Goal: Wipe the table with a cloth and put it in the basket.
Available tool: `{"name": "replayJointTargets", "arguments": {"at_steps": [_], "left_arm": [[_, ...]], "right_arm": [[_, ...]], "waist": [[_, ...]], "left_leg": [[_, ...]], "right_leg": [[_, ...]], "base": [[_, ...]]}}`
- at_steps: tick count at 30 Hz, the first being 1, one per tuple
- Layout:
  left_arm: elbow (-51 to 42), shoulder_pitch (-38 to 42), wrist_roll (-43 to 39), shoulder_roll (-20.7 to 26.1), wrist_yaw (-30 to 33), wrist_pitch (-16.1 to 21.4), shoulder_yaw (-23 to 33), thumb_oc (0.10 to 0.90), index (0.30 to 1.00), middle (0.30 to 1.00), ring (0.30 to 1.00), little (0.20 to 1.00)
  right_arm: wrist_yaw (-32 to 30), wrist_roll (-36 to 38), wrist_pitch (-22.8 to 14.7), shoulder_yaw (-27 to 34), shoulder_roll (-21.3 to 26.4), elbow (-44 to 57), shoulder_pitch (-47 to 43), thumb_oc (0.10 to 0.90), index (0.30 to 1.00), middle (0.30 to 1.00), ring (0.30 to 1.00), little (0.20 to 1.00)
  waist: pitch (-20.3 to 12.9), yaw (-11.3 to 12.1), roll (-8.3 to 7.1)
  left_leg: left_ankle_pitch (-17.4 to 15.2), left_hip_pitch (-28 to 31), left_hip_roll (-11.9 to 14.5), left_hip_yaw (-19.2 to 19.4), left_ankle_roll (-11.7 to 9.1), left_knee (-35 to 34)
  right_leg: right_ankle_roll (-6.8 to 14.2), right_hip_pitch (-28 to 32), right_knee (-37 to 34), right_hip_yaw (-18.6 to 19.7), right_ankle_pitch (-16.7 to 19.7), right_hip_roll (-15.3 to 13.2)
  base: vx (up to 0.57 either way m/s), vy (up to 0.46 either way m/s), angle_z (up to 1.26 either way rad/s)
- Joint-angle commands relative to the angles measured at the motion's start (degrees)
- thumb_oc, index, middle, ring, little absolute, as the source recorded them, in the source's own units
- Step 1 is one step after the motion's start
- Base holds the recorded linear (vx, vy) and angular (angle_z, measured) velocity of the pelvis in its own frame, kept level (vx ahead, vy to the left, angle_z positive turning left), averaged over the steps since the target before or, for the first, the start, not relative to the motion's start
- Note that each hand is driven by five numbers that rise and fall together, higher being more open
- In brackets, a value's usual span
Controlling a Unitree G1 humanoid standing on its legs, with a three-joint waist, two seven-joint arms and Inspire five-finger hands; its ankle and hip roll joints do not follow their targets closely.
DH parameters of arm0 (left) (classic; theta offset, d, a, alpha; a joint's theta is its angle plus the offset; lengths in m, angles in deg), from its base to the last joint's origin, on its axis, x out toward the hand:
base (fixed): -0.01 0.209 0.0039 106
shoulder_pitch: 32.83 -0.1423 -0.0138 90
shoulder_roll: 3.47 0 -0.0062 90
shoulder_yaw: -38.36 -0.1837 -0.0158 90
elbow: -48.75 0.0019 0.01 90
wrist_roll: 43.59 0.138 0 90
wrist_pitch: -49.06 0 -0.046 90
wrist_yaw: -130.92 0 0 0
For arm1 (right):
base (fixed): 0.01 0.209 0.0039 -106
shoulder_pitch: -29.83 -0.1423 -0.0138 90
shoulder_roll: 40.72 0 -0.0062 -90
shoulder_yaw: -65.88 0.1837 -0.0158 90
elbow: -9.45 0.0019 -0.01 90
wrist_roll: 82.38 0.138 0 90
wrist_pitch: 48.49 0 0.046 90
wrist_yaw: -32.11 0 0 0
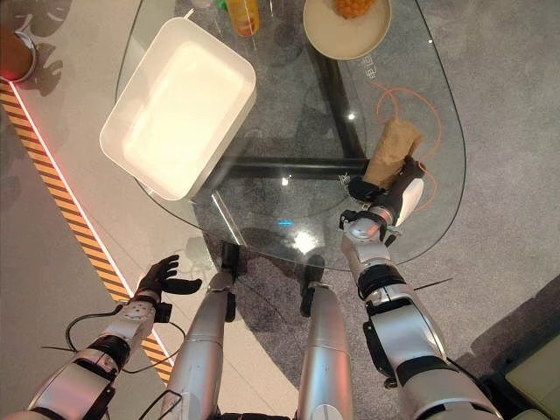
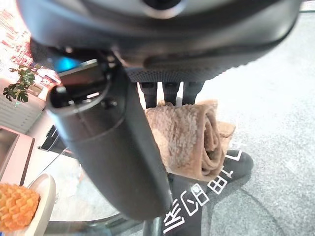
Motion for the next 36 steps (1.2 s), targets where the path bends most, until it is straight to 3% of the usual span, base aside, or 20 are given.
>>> {"name": "replayJointTargets", "arguments": {"at_steps": [1, 23, 36], "left_arm": [[1.51, -0.6, -0.67, -1.43, 2.2, -0.21, 0.14, 0.8, 0.9, 0.9, 0.9, 0.9], [1.91, -0.18, -1.0, -1.95, 2.79, 0.17, -0.58, 0.8, 0.9, 0.9, 0.9, 0.9], [1.91, 0.26, -0.85, -1.88, 2.25, 0.06, -1.65, 0.8, 0.9, 0.9, 0.9, 0.9]], "right_arm": [[-1.27, -1.66, 2.14, -1.42, 0.6, -1.07, 1.56, 0.1, 0.3, 0.3, 0.3, 0.2], [-3.63, -7.06, 2.5, -2.96, 1.96, -0.67, -0.69, 0.1, 0.3, 0.3, 0.3, 0.2], [-2.85, -13.16, 7.06, -7.33, 4.55, 0.04, -7.84, 0.1, 0.3, 0.3, 0.3, 0.2]], "waist": [[-1.06, -0.65, 2.25], [-1.06, -0.61, 2.47], [-1.06, 0.45, 3.04]], "left_leg": [[-7.47, 0.24, -5.72, 4.78, 5.43, 6.71], [-7.08, 0.02, -5.62, 4.9, 5.44, 5.95], [-6.98, 0.24, -6.1, 4.5, 5.59, 5.84]], "right_leg": [[-0.54, 2.6, -8.4, -0.71, 5.37, 4.26], [-0.36, 2.13, -8.9, -0.79, 5.69, 4.47], [-0.21, 2.21, -8.91, -1.46, 5.89, 3.94]], "base": [[0.0, 0.0, 0.0], [0.0, 0.0, 0.0], [0.0, 0.0, 0.0]]}}
